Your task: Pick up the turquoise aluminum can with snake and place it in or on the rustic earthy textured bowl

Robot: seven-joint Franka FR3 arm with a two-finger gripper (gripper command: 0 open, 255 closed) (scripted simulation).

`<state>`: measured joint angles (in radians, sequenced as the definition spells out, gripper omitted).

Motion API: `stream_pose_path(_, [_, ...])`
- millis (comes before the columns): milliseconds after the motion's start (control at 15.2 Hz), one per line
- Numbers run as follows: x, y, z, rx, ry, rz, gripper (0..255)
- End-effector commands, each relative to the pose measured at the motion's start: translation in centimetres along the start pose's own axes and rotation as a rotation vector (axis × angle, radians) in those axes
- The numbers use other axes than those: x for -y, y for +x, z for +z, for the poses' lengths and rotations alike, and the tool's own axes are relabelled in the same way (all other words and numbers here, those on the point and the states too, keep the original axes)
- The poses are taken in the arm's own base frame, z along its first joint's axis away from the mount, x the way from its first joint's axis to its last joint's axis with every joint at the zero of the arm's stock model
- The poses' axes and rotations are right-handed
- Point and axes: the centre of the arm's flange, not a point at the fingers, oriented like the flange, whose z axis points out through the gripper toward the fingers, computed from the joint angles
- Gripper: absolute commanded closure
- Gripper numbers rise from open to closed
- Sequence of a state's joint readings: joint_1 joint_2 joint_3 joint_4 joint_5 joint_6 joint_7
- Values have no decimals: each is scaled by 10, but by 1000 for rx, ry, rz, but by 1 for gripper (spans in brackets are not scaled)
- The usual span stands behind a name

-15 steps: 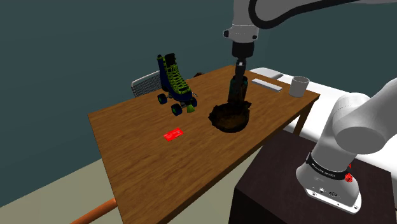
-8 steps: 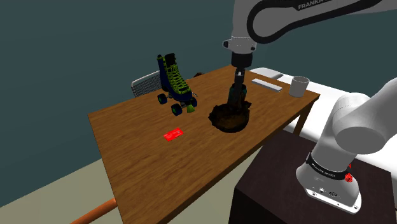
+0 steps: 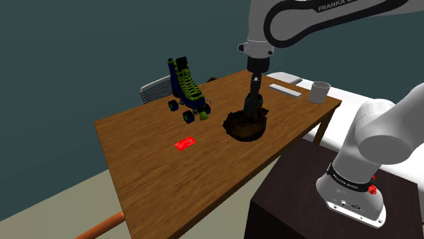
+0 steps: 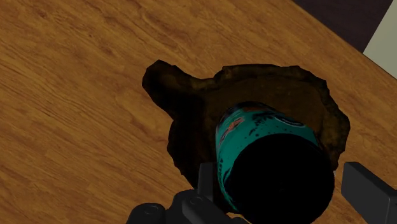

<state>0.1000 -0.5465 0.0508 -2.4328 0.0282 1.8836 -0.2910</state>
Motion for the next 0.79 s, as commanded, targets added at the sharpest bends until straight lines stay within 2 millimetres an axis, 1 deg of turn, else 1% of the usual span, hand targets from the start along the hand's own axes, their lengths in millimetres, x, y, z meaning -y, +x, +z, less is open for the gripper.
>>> stream_pose_path(0, [0, 0, 0, 0, 0, 0, 0])
stream_pose_path(264, [0, 0, 0, 0, 0, 0, 0])
stream_pose_path(462, [0, 0, -40, 0, 0, 0, 0])
stream_pose_path(528, [0, 0, -50, 0, 0, 0, 0])
stream_pose_path(726, [0, 0, -50, 0, 0, 0, 0])
